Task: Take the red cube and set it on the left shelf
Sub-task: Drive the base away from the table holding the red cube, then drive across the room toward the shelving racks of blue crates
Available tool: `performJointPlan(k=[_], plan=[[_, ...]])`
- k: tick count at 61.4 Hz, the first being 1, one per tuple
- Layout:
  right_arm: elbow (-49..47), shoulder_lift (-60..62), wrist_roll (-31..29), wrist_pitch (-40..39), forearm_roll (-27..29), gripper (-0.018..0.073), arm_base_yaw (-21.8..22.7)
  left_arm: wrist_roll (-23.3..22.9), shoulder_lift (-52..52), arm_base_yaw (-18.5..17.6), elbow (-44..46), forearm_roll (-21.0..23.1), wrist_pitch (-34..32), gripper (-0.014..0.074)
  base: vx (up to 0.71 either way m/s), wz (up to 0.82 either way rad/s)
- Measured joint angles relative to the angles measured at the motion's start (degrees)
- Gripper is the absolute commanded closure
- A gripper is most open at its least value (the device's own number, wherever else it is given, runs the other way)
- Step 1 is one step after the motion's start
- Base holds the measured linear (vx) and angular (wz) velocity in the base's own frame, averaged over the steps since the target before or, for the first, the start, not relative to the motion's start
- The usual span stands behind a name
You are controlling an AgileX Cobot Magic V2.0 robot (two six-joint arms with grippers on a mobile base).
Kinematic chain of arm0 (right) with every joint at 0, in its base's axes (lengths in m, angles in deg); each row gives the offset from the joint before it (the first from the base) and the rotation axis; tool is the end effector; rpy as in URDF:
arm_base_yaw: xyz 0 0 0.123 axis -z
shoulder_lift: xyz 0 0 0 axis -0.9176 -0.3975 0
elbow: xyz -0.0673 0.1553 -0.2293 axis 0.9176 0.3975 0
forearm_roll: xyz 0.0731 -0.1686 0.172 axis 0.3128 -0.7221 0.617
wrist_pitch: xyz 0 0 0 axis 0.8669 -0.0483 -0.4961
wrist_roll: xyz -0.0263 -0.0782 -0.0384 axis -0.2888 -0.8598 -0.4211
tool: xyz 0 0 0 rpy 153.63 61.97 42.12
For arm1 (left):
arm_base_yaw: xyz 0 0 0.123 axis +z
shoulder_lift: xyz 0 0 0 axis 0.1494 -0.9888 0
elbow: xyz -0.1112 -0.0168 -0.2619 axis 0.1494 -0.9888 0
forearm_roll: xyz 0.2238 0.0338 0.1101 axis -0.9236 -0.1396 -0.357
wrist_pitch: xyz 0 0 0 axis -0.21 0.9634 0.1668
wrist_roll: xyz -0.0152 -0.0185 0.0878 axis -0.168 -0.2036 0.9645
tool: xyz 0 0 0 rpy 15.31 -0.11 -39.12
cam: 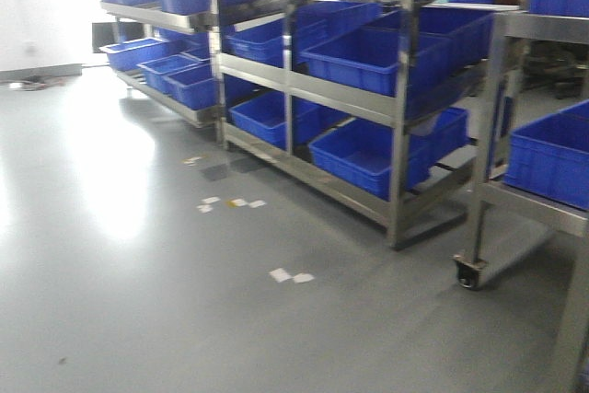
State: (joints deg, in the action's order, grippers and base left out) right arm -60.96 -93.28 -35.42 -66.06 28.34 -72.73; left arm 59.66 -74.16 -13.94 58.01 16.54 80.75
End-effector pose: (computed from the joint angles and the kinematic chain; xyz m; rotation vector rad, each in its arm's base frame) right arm 0.1185 0.0104 0.3484 -0.0603 1.6104 0.0673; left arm 0.0558 -0.0052 0.2100 0.1085 1.4838 -0.0330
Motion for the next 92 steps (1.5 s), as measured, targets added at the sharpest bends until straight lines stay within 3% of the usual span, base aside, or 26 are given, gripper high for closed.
performJointPlan(k=[72,92], plan=[[0.00,0.00,0.00,0.00,0.00,0.0502,0.00,0.00,0.00,0.00,0.00,0.00,0.00,0.0491,-0.20,0.49],[0.00,0.00,0.00,0.00,0.00,0.0502,0.00,0.00,0.00,0.00,0.00,0.00,0.00,0.0491,-0.07,0.10]])
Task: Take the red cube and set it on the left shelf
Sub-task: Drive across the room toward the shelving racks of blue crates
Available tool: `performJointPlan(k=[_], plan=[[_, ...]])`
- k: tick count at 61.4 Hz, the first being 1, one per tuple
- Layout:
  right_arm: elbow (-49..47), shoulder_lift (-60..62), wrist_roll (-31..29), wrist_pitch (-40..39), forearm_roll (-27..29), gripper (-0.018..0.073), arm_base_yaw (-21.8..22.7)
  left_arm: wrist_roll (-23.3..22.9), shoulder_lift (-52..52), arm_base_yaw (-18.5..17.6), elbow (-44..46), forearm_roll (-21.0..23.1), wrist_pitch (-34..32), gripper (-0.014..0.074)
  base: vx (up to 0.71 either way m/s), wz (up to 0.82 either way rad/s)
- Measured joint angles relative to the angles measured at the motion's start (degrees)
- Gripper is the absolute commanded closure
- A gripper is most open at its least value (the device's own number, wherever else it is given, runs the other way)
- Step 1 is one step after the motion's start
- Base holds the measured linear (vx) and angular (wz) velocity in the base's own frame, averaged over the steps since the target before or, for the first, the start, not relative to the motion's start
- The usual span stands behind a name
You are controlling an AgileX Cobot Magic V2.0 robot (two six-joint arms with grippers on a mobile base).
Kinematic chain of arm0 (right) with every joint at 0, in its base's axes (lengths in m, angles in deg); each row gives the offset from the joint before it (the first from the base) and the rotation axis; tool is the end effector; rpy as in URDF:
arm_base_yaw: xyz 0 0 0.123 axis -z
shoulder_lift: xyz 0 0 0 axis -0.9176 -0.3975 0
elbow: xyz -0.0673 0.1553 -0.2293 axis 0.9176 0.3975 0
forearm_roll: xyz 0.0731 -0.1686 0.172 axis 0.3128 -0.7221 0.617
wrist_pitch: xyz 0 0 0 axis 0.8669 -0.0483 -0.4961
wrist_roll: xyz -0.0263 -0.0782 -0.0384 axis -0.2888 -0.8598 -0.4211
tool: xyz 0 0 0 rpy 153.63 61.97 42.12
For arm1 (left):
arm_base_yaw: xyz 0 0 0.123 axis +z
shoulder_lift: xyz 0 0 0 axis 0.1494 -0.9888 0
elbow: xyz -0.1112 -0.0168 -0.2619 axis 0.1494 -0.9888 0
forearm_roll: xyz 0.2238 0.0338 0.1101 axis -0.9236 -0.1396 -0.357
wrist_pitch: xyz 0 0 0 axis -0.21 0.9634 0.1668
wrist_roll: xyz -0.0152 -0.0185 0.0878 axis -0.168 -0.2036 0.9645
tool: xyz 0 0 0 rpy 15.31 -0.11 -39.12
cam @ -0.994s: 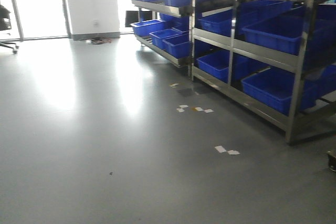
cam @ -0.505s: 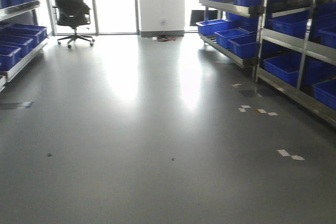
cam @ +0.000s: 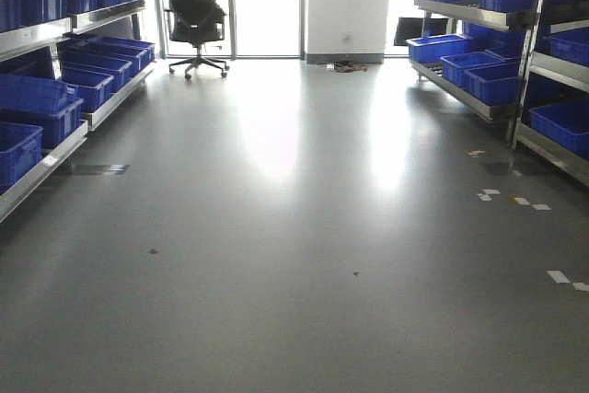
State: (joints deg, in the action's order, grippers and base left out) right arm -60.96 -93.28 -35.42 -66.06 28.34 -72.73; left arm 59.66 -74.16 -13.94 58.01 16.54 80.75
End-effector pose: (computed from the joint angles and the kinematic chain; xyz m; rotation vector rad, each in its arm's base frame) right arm 0.1185 0.0104 0.3484 -0.0603 1.6104 0.0673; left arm 0.0558 -0.0052 0.2100 0.1085 1.4838 -0.0330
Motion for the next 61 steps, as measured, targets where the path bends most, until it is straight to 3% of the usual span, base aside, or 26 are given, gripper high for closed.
performJointPlan(k=[61], plan=[[0.00,0.03,0.00,0.10,0.00,0.0502,0.00,0.00,0.00,0.00,0.00,0.00,0.00,0.0491,0.16,-0.03]])
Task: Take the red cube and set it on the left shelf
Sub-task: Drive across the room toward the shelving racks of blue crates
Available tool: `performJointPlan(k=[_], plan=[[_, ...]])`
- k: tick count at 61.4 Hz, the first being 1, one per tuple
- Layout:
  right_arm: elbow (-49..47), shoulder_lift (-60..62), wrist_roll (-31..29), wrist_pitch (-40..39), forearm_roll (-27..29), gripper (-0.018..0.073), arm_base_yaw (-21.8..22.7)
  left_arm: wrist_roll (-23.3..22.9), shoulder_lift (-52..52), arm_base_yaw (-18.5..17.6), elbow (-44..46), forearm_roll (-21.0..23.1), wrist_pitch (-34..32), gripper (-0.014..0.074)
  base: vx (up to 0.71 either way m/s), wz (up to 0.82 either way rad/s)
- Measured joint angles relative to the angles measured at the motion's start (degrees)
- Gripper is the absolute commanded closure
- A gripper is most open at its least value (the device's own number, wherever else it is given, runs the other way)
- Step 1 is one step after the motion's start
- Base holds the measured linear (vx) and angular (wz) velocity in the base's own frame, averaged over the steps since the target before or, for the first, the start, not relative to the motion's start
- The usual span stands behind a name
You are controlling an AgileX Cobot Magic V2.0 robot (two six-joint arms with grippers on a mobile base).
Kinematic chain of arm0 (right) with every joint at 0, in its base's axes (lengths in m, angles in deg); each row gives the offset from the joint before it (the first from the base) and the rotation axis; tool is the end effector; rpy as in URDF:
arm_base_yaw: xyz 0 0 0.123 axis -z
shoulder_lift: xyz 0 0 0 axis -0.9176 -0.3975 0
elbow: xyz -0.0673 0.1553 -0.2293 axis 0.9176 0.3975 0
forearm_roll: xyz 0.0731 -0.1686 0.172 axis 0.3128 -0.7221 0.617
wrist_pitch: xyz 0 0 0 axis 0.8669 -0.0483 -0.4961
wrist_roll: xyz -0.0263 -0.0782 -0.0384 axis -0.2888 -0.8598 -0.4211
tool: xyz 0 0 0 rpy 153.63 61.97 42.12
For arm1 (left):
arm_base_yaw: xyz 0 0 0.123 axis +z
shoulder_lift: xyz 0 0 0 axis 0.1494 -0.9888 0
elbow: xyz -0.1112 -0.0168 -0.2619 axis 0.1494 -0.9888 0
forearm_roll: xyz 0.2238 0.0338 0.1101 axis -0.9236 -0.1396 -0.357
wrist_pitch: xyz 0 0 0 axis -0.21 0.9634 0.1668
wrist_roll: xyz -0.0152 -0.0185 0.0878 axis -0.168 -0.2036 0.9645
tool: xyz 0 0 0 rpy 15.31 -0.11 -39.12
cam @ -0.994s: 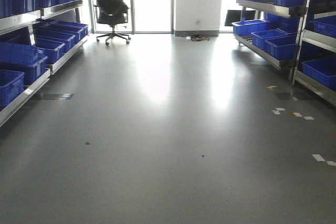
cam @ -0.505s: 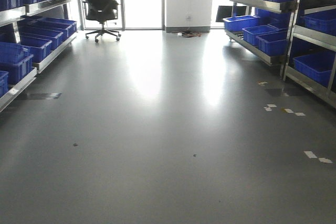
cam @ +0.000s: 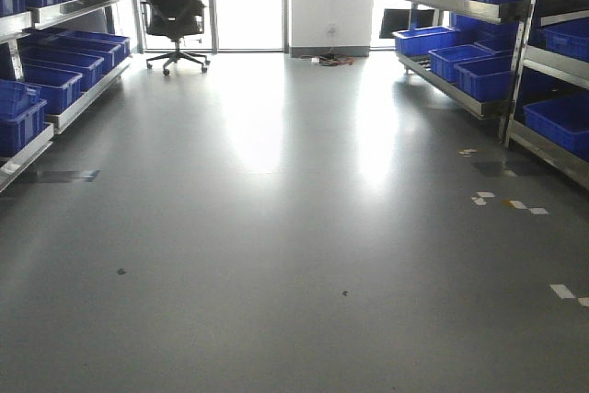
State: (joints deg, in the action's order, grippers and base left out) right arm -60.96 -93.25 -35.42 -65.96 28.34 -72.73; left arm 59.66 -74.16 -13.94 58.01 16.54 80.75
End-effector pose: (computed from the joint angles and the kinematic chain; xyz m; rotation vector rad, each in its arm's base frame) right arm 0.1184 0.0103 0.3483 -0.0601 1.6116 0.0670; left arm 0.0558 -0.0052 0.2100 0.1085 1.4838 -0.0330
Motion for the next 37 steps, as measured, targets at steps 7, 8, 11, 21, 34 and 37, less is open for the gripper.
performJointPlan(k=[7,8,11,21,34,37], plan=[[0.00,0.00,0.00,0.00,0.00,0.0502,0.00,0.00,0.00,0.00,0.00,0.00,0.00,0.0491,0.33,0.01],[0.00,0.00,0.00,0.00,0.00,0.0502,0.00,0.00,0.00,0.00,0.00,0.00,0.00,0.0491,0.35,-0.07],[0.00,0.00,0.00,0.00,0.00,0.0502,0.00,0.00,0.00,0.00,0.00,0.00,0.00,0.0491,0.37,-0.02],[0.00,0.00,0.00,0.00,0.00,0.0502,0.00,0.00,0.00,0.00,0.00,0.00,0.00,0.0491,0.39,-0.03],[0.00,0.00,0.00,0.00,0.00,0.0502,0.00,0.00,0.00,0.00,0.00,0.00,0.00,0.0491,0.46,0.01],[0.00,0.00,0.00,0.00,0.00,0.0502,0.00,0.00,0.00,0.00,0.00,0.00,0.00,0.0491,0.52,0.03]])
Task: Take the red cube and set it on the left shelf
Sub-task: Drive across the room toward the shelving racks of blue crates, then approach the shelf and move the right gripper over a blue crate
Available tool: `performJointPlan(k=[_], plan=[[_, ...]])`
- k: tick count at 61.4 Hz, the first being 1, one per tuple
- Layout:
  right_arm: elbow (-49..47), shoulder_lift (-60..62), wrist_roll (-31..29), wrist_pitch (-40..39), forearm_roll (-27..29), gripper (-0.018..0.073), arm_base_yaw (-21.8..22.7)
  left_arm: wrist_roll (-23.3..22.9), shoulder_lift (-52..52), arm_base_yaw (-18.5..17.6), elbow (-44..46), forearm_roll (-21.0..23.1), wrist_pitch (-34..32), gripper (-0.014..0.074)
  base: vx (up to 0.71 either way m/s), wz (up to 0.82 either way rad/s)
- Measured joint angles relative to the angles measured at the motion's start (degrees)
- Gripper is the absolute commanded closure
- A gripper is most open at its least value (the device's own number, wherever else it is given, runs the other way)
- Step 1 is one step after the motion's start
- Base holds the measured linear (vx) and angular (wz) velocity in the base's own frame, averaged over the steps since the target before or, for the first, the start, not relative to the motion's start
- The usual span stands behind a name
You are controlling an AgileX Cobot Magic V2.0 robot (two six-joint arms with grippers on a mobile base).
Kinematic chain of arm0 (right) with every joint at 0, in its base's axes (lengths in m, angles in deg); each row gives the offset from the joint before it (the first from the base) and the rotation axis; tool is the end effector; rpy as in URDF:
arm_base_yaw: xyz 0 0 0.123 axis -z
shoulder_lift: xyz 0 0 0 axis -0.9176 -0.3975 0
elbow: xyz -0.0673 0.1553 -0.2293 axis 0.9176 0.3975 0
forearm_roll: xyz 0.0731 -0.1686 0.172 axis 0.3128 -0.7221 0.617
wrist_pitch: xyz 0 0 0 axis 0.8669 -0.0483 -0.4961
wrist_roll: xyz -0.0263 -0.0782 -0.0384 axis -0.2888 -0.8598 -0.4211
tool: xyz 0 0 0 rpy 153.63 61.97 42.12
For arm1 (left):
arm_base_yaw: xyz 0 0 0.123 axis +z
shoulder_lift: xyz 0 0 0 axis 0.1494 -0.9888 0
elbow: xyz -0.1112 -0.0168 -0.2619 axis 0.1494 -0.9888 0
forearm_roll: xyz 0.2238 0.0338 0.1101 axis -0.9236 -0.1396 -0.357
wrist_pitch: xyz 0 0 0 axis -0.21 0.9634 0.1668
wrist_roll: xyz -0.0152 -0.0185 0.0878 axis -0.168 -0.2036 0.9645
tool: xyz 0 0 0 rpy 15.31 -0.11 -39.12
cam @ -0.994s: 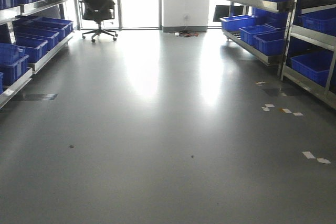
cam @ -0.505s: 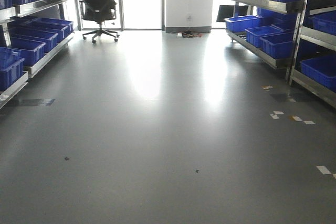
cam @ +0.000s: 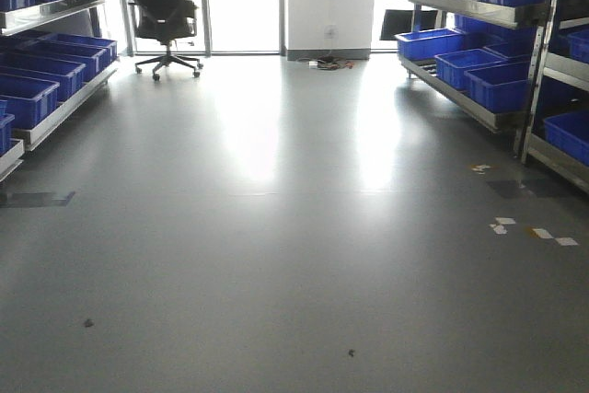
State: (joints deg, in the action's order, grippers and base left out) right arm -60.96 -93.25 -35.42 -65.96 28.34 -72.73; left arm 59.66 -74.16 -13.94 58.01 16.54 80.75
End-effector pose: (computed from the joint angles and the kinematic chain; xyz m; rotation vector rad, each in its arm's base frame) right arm 0.1184 0.0103 0.3483 -0.0601 1.6116 0.0670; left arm 0.0558 -0.0052 0.2100 0.1085 1.4838 -0.0330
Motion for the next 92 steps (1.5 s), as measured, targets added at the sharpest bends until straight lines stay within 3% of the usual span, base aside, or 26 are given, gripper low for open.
performJointPlan(k=[92], plan=[[0.00,0.00,0.00,0.00,0.00,0.0502,0.00,0.00,0.00,0.00,0.00,0.00,0.00,0.0491,0.61,0.18]])
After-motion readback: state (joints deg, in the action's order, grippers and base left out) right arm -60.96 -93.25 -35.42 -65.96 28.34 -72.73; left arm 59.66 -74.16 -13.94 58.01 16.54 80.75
